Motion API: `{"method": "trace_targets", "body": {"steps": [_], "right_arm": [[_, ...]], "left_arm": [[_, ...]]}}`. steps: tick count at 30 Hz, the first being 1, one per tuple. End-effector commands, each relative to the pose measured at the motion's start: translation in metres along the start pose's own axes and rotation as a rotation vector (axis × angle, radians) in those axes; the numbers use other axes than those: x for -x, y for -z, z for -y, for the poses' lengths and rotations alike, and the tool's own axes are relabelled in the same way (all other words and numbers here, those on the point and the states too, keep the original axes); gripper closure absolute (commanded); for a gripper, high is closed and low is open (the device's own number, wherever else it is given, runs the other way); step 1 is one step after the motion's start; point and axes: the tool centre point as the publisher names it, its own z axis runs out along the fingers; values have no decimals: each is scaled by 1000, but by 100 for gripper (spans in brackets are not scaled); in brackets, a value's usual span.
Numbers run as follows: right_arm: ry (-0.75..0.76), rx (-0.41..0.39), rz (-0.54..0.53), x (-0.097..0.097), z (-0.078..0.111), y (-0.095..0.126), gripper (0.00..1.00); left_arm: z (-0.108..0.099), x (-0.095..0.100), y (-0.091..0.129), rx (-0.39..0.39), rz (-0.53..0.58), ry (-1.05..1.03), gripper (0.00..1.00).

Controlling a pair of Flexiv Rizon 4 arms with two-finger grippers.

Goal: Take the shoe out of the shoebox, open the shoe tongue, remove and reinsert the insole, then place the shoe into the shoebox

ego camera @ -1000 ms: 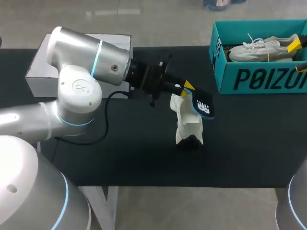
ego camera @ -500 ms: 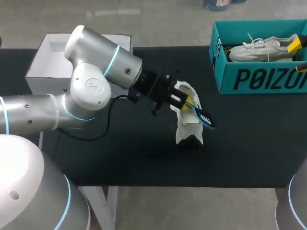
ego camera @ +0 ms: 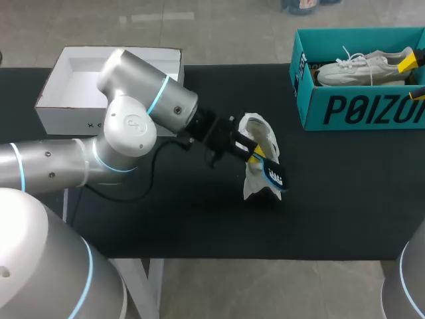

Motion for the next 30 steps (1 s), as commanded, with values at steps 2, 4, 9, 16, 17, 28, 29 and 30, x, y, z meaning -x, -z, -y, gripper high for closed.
{"method": "trace_targets", "body": {"steps": [2,4,9,16,17,28,29,30], "right_arm": [[-1,-1,3,0,0,0,0],[-1,-1,3,0,0,0,0],[-1,-1,3,0,0,0,0],[-1,-1,3,0,0,0,0],[-1,-1,3,0,0,0,0],[-1,-1,3,0,0,0,0],[-1,-1,3,0,0,0,0],[-1,-1,3,0,0,0,0]], "left_arm": [[-6,-2,-12,20,-16,-9,100],[-8,-3,-14,23,-25,-13,100],[-24,-7,-18,68,-36,-20,100],[-42,-10,-20,132,-70,-42,100],[-45,-9,-19,143,-69,-37,100],[-77,-4,-14,247,-83,-27,100],[-79,-3,-13,250,-85,-20,100],[-81,-3,-13,259,-83,-15,100]]}}
